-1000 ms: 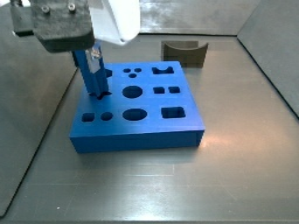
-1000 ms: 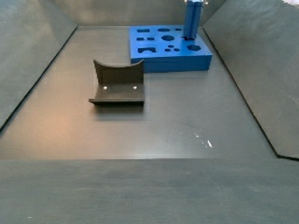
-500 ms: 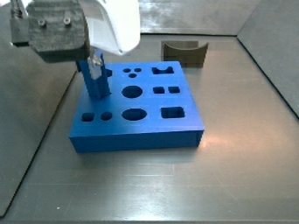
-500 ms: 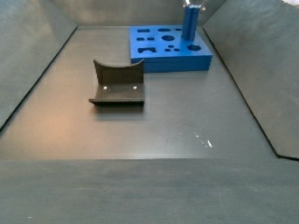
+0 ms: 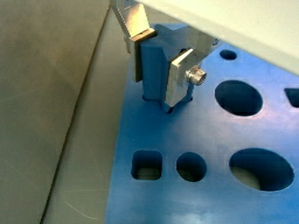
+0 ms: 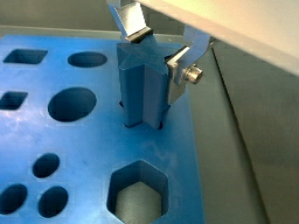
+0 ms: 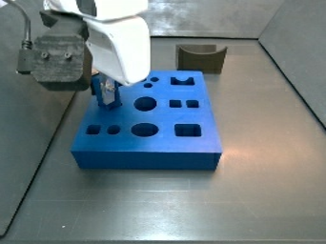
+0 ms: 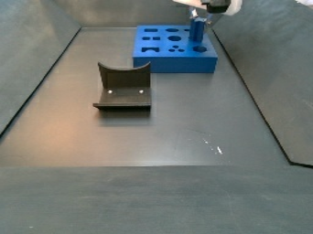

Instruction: Insert the star object.

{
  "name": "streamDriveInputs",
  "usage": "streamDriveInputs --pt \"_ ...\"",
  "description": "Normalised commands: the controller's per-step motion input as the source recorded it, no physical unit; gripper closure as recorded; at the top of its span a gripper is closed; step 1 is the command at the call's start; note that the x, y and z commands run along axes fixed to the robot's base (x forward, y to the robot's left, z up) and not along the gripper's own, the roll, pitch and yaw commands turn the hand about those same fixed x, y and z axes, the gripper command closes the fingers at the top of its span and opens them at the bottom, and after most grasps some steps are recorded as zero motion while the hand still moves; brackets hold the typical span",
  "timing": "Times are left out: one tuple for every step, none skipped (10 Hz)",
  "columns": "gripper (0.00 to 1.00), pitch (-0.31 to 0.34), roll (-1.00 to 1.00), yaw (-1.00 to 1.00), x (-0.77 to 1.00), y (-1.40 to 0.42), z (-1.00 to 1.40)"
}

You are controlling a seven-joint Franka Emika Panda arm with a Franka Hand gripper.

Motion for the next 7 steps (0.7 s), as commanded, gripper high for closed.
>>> streamDriveInputs --pt "1.00 0.000 0.00 -0.12 -0.01 0.00 -0.33" --pt "1.00 -0.030 0.06 -0.02 -0.04 0.00 -0.52" --pt "1.00 -0.050 0.13 -0.01 -0.07 -0.01 -0.62" --pt "1.00 -0.229 0.22 0.01 -0.19 -0.25 -0.67" --pt "1.00 -0.290 -0.01 0.00 -0.08 -0.06 -0.50" --pt "1.00 -0.267 -0.09 0.00 -0.08 0.00 -0.37" --pt "1.00 0.000 0.00 0.00 0.00 0.00 0.00"
